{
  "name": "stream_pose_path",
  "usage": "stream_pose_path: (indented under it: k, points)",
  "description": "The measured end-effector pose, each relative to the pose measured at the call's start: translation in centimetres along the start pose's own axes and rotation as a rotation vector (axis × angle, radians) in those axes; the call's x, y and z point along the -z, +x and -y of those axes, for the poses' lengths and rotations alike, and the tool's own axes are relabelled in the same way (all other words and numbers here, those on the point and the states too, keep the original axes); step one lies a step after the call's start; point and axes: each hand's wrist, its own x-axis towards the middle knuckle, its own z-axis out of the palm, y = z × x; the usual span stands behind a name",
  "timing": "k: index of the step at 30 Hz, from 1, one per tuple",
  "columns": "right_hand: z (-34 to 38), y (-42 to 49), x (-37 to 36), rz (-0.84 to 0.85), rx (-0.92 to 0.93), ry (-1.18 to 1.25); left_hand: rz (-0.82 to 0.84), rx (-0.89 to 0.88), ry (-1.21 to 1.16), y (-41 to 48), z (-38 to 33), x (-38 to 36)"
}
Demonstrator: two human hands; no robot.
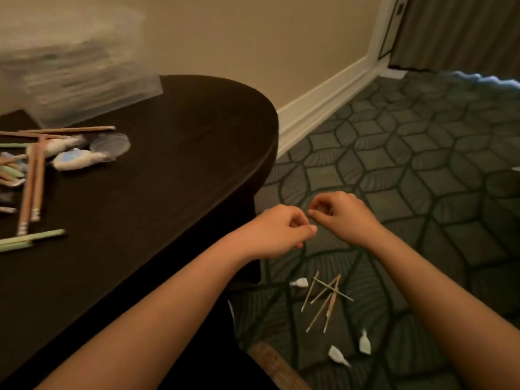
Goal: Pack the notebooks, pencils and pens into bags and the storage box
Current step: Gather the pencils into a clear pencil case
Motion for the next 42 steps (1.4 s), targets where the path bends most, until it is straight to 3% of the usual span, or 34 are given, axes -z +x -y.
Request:
stream_pose_path:
  k: [5,11,16,23,31,37,42]
  points:
    - [-7.9,2.0,-6.8,0.223,-0.258,-0.004,0.134,0.201,-0.064,7.4,5.3,-4.5]
    - [-16.8,4.3,-16.2,0.467,-0.563,0.081,0.139,0.365,-0.093,15.0,12.9,-9.2]
    - [-23.2,5.8,-24.2,0.516,-0.796,0.165,0.111,0.408,-0.096,21.1,17.5,-12.4]
    - [-28.8,7.9,-33.1,0.468,-0.951,0.210,0.166,0.473,-0.053,27.6,23.5,-17.0]
    - [-33.5,9.5,-41.6,0.419,-0.953,0.118,0.205,0.614,-0.007,29.5,31.3,-19.6]
    - [-35.4,10.3,-45.9,0.447,-0.829,-0.232,0.195,0.706,-0.036,30.5,35.2,-20.6]
    - [-36.9,9.5,-46.9,0.332,-0.602,-0.415,0.244,0.723,-0.058,30.9,36.5,-22.3]
